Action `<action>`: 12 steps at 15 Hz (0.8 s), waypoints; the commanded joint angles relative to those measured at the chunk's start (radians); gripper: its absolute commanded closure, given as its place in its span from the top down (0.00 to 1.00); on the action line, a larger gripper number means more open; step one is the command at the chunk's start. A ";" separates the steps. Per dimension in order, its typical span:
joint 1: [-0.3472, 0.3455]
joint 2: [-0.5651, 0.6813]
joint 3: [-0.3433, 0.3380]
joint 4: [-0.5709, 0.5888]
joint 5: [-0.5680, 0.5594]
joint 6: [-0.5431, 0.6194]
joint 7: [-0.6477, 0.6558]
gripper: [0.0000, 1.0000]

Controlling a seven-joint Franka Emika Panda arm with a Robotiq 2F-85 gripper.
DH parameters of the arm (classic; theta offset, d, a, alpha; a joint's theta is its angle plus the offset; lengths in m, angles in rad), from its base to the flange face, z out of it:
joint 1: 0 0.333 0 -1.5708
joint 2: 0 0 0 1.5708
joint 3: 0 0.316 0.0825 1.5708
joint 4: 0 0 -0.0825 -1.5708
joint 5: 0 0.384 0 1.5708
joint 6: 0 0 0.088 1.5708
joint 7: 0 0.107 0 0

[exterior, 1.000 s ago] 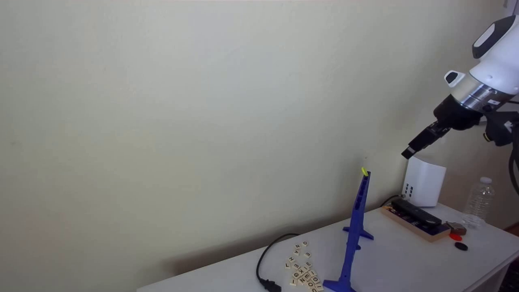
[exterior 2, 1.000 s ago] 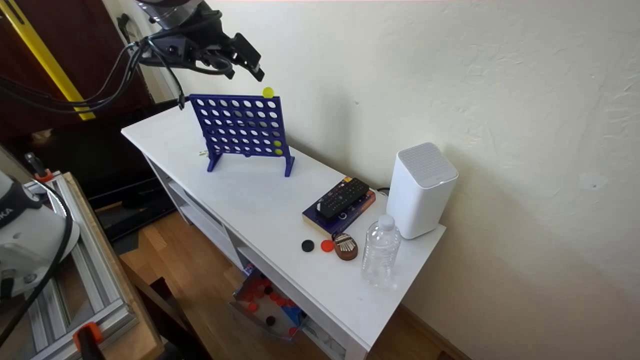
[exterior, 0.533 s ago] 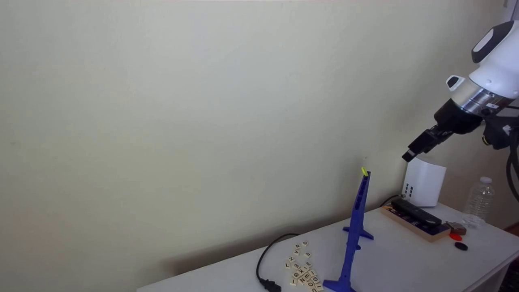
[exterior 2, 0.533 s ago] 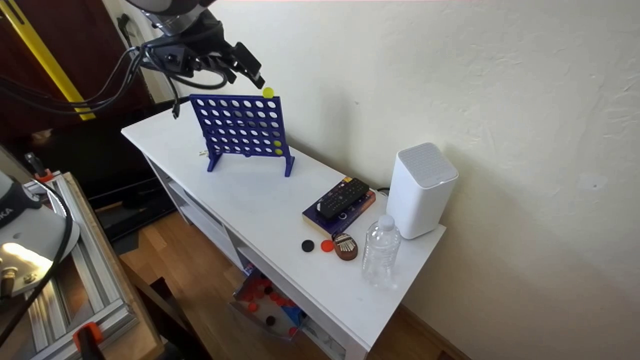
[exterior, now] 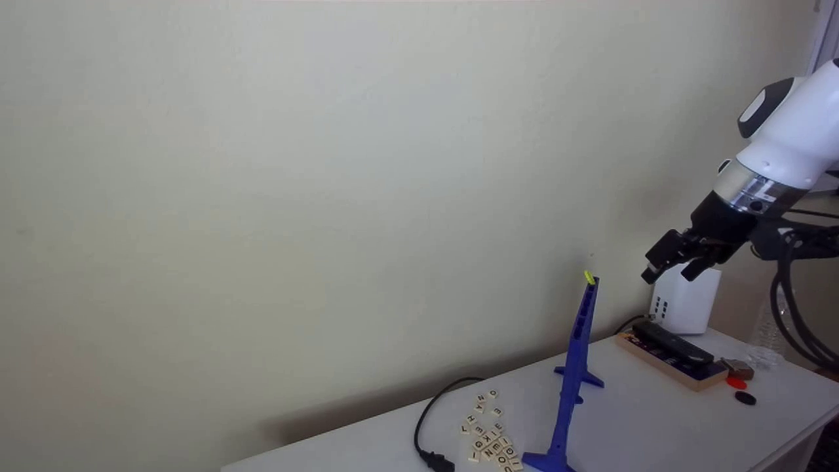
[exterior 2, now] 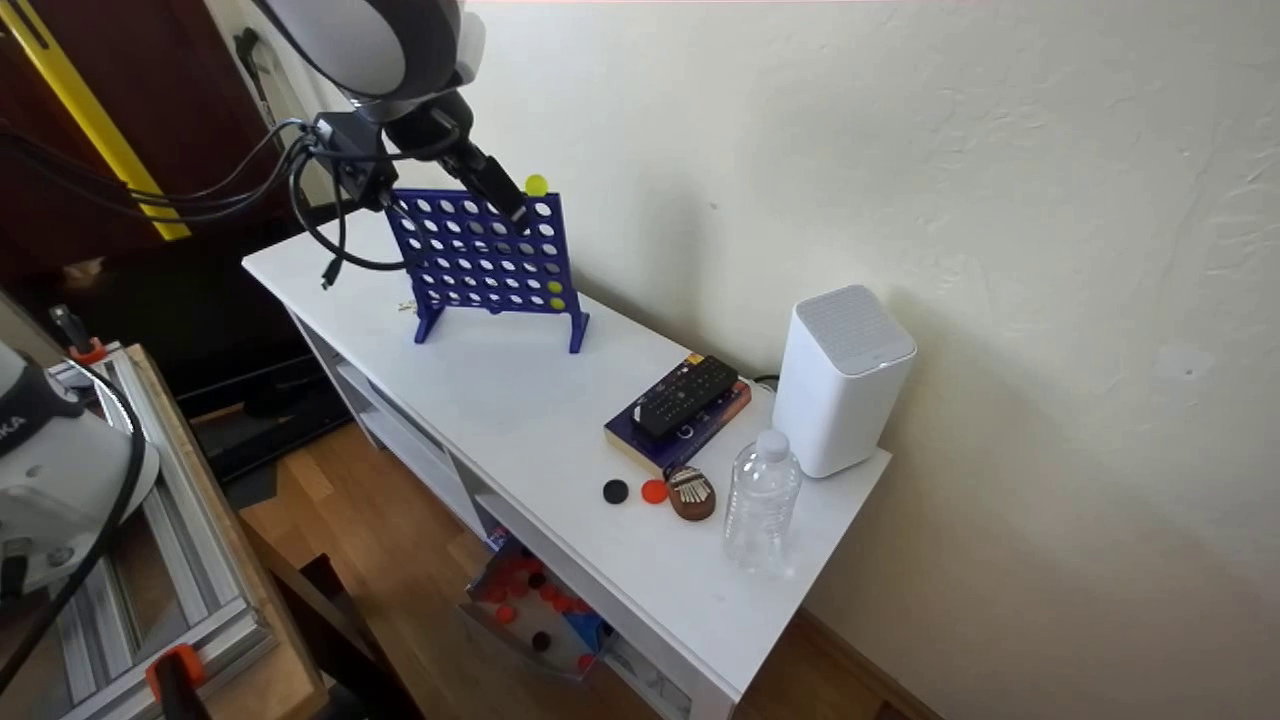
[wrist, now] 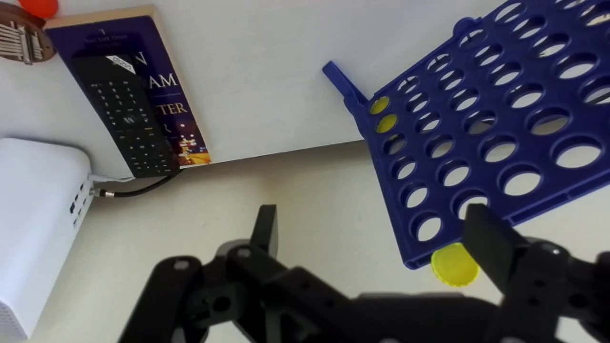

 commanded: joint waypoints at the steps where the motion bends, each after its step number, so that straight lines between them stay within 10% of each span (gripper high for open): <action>1: 0.089 -0.006 -0.071 0.044 0.000 0.065 0.098 1.00; 12: 0.433 0.119 -0.396 0.236 0.000 0.204 0.248 1.00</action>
